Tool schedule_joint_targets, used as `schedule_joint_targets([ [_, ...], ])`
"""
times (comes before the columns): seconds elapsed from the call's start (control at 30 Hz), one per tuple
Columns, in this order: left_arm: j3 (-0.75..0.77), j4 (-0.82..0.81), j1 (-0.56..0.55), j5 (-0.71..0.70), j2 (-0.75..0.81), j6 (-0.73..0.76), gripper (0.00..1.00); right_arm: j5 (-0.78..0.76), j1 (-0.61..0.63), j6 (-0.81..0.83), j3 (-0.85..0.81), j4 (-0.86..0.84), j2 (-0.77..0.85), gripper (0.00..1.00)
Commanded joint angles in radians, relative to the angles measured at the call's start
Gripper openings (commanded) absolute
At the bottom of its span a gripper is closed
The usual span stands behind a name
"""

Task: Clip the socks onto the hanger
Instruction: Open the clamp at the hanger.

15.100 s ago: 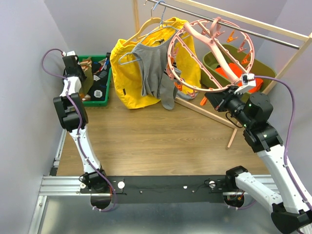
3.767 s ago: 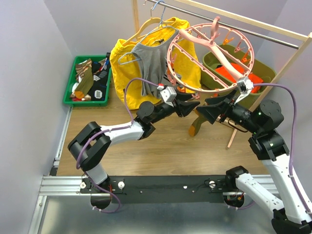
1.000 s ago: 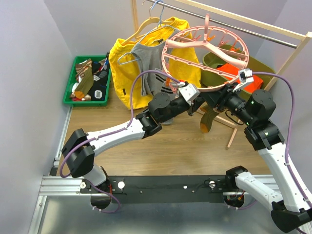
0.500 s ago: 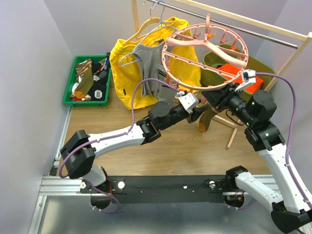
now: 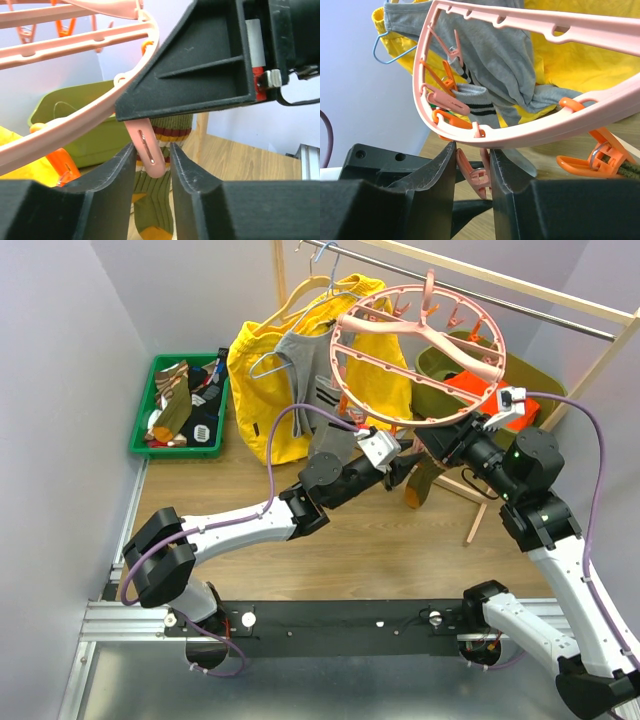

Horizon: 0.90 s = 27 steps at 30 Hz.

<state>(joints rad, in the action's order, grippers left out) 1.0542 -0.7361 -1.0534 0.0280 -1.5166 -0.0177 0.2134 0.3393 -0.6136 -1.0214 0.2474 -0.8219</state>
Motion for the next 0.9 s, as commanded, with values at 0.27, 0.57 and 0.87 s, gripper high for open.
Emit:
schedule_joint_targets([
  [0.27, 0.027, -0.029, -0.013, -0.056, 0.009, 0.013, 0.0, -0.003, 0.001, -0.022, 0.024, 0.006, 0.035, 0.2],
  [0.57, 0.084, 0.102, -0.011, -0.046, 0.013, 0.013, 0.0, 0.021, 0.001, 0.038, -0.009, 0.03, 0.026, 0.45],
  [0.87, 0.136, 0.219, -0.014, -0.042, 0.007, 0.012, 0.0, 0.044, 0.001, 0.066, -0.019, 0.018, 0.018, 0.54],
])
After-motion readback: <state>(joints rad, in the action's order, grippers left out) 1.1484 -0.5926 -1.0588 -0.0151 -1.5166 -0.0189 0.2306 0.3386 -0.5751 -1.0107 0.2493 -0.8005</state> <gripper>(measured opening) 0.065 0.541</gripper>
